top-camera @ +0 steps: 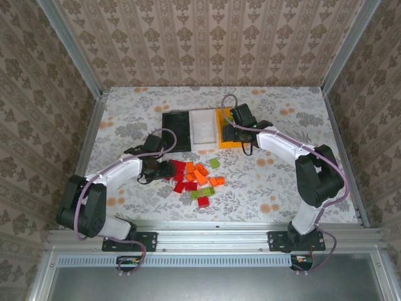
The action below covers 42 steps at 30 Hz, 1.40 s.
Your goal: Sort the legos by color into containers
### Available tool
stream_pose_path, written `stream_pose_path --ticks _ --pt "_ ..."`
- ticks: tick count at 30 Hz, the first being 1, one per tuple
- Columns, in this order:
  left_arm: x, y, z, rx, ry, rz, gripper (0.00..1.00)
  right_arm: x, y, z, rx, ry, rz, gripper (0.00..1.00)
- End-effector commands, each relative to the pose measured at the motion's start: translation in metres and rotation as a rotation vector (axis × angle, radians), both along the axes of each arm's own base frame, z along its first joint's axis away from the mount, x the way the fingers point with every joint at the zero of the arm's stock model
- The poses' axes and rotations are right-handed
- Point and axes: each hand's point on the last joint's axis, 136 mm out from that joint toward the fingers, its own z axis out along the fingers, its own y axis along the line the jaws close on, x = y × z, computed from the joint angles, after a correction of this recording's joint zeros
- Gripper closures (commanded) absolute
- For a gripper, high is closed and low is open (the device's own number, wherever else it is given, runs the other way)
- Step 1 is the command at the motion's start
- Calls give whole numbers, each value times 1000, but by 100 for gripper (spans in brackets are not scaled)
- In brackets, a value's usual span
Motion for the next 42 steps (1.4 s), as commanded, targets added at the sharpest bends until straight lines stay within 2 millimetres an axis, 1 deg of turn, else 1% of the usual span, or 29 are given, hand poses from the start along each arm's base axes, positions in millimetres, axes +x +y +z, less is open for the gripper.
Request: stream_pose_path --ticks 1,6,8,12,16,20,26,30,31,34,35,39,42 --pt "-7 7 -5 50 -4 -47 32 0 4 11 44 -21 0 44" --pt "-2 3 -14 50 -7 -73 34 -4 6 8 51 -15 1 44" --pt "1 5 -16 66 -7 -66 35 -7 6 7 47 -9 2 44" --pt "8 4 -17 82 -7 -49 41 -11 4 6 44 -7 -1 44" --pt "16 3 -23 101 5 -43 47 -13 5 8 45 -8 2 44" --pt "23 -1 -27 97 3 -55 50 -16 6 9 42 -7 9 44" --pt "30 -6 -23 85 -15 -71 50 -18 6 7 40 -3 10 44" --pt "36 -5 -18 102 -38 -83 50 -19 7 3 41 4 9 44" --pt "37 -3 -16 114 -41 -85 48 -19 7 3 41 3 10 44" --pt "39 0 -12 137 -45 -91 36 -19 8 3 40 2 11 44" --pt "39 1 -11 141 -51 -92 34 -18 8 3 41 3 11 44" --pt "46 4 -9 167 -64 -100 33 -19 9 1 42 7 12 44" --pt "50 2 -13 164 -56 -107 36 -19 10 1 43 9 14 44"
